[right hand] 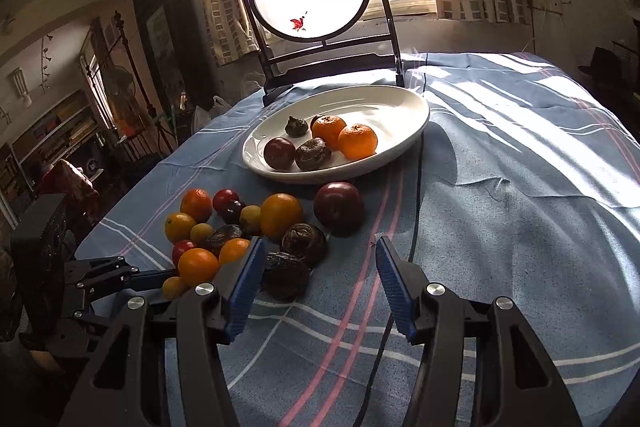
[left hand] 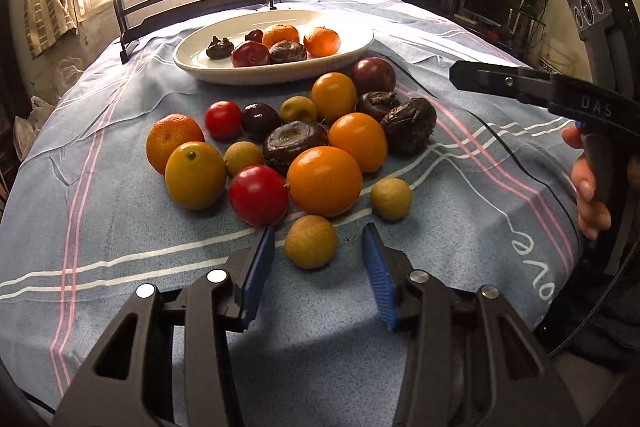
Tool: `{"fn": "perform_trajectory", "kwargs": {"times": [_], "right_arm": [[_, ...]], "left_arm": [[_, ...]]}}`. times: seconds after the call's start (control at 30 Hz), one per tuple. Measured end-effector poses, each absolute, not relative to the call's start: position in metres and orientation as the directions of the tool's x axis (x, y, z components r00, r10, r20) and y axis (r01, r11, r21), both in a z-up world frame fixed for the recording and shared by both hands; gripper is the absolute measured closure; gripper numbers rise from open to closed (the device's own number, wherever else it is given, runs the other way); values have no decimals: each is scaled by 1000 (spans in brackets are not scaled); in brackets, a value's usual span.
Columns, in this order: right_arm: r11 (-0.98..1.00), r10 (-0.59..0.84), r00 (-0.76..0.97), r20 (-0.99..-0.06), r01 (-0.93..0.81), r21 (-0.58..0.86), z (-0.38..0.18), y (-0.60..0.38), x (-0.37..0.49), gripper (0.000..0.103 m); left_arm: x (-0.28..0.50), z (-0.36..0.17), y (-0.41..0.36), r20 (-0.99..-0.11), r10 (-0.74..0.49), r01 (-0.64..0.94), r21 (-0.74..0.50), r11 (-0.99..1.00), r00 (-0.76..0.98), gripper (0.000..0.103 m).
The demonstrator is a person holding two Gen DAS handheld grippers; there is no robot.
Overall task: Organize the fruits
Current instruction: 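Grasp a yellow plum with the left tool while the right tool grasps a small yellow fruit, then release the yellow fruits onto the white plate with both tools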
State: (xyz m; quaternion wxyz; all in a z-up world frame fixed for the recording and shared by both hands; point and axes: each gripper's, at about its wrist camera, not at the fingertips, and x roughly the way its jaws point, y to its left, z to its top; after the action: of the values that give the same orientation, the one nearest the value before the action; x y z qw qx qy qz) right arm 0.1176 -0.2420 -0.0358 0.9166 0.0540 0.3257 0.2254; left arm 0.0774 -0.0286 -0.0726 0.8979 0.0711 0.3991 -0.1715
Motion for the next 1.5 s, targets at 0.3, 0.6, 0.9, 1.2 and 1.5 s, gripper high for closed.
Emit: {"fn": "perform_trajectory", "kwargs": {"times": [0.3,0.6,0.9,1.2,1.5], "right_arm": [[804,553,567,-611,-556,211,-40,-192,83,50],[814,453,495,-742,-569,117,-62,-141,95,81],[810,527,523,-669,-547,211,-39,-166,92,81],[836,548,615,-567,-421,352,23,-227,171,81],[899,434,637,-637,-262,351,-2,-225,288,81]], "left_arm": [[54,-48,-5,-707,-294,349,-70,934,643,79],[50,-44,13,-699,-297,319,-104,942,650,79],[58,-37,22,-682,-318,313,-137,940,658,79],[128,0,11,-640,-350,336,-150,930,683,79],[255,-1,2,-691,-327,266,-198,943,644,79]]}}
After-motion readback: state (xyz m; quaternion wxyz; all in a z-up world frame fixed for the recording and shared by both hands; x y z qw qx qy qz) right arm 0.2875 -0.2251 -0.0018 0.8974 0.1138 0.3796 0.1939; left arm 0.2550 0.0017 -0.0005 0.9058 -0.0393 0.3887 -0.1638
